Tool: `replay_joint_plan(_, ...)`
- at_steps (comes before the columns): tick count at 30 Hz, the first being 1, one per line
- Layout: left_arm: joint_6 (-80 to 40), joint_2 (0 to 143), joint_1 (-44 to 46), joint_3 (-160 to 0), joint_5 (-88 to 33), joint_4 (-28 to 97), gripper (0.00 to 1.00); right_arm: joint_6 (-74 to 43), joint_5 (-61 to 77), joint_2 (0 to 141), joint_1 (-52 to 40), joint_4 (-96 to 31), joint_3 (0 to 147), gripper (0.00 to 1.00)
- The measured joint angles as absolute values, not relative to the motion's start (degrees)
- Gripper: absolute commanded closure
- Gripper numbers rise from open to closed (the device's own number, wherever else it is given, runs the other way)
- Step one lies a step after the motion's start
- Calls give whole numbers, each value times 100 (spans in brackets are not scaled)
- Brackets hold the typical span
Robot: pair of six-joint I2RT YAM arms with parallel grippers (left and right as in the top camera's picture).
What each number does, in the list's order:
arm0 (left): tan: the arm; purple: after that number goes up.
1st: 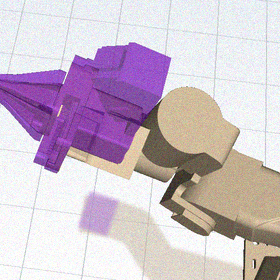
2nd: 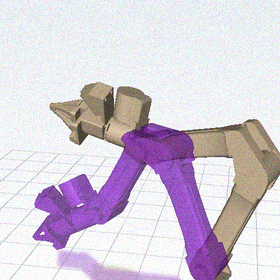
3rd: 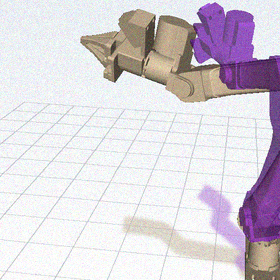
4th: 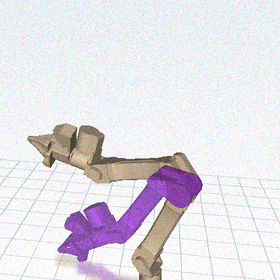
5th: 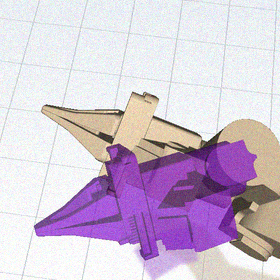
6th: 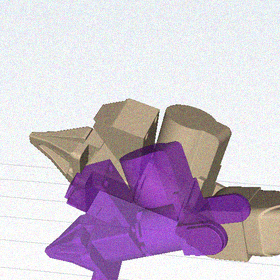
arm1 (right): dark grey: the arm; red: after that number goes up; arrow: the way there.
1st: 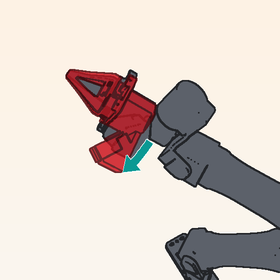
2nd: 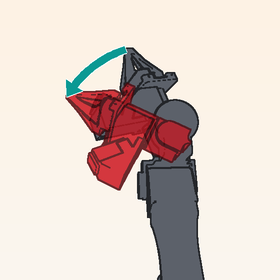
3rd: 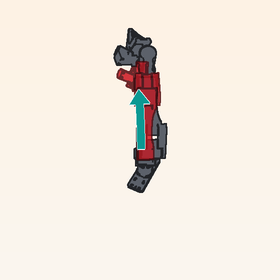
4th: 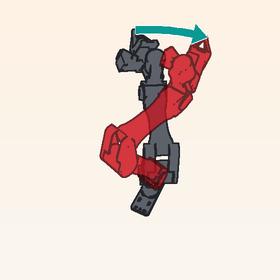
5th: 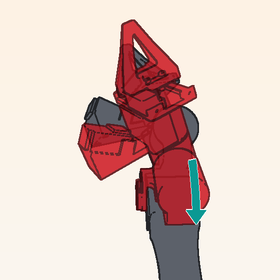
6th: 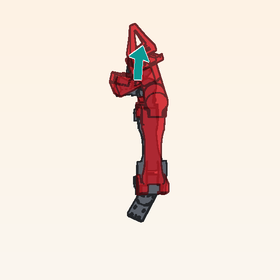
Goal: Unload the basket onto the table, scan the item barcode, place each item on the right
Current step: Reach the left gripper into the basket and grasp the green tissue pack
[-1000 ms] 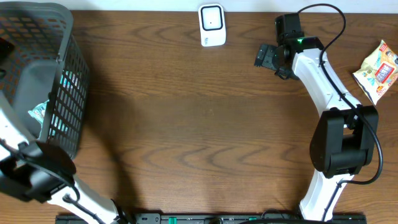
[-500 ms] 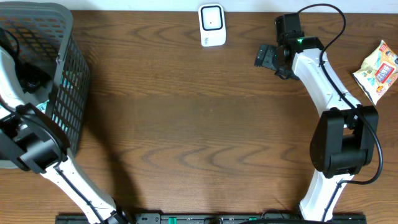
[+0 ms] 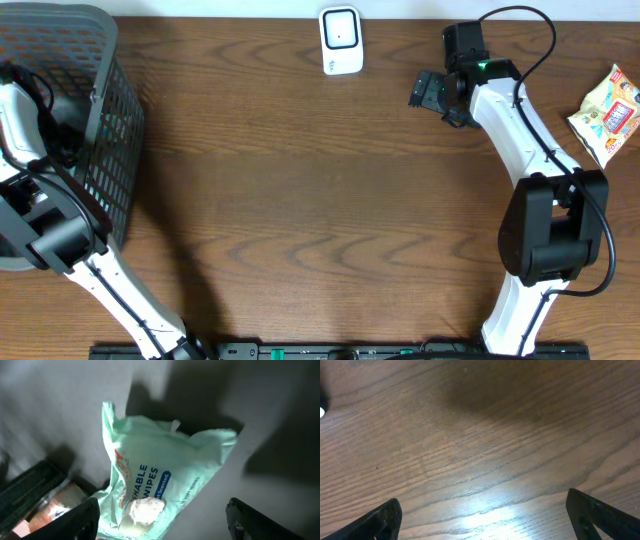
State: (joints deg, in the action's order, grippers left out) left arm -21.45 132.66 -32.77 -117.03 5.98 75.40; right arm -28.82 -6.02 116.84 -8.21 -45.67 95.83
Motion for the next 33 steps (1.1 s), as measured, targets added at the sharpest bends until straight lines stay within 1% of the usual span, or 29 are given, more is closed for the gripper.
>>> replay_joint_plan(3, -2191, 13266, -3277, -11513, 622, 7365, 20, -2882, -602, 11684, -821, -4567, 9581, 1)
replay_joint_plan(4, -2215, 13266, -3277, -11448, 631, 7297, 23, -2882, -602, 11684, -821, -4567, 9583, 1)
replay_joint_plan(8, -2276, 13266, -3277, -11212, 639, 6995, 52, -2882, -600, 11684, -821, -4567, 9581, 1)
replay_joint_plan(9, -2263, 13266, -3277, -11174, 642, 6971, 65, -2882, -602, 11684, -821, -4567, 9581, 1)
replay_joint_plan(11, -2294, 13266, -3280, -11155, 648, 6956, 74, -2882, -602, 11684, -821, -4567, 9581, 1)
replay_joint_plan(12, -2298, 13266, -3280, -11155, 657, 6952, 77, -2882, -600, 11684, -821, -4567, 9581, 1)
replay_joint_plan(14, -2255, 13266, -3280, -11155, 674, 6965, 79, -2884, -600, 11684, -821, -4567, 9581, 1)
replay_joint_plan(23, -2270, 13078, -3277, -11614, 626, 7155, 79, -2882, -602, 11684, -821, -4567, 9581, 1)
replay_joint_plan(25, -2270, 12766, -3277, -11730, 615, 7109, 81, -2882, -602, 11684, -821, -4567, 9581, 1)
replay_joint_plan(26, -2272, 12508, -3277, -11791, 611, 7046, 87, -2882, -600, 11684, -821, -4569, 9581, 1)
replay_joint_plan(28, -2272, 11959, -3277, -11909, 615, 6914, 88, -2882, -602, 11684, -821, -4569, 9581, 1)
replay_joint_plan(33, -2276, 10302, -3277, -12125, 399, 6429, 88, -2882, -600, 11684, -821, -4569, 9581, 1)
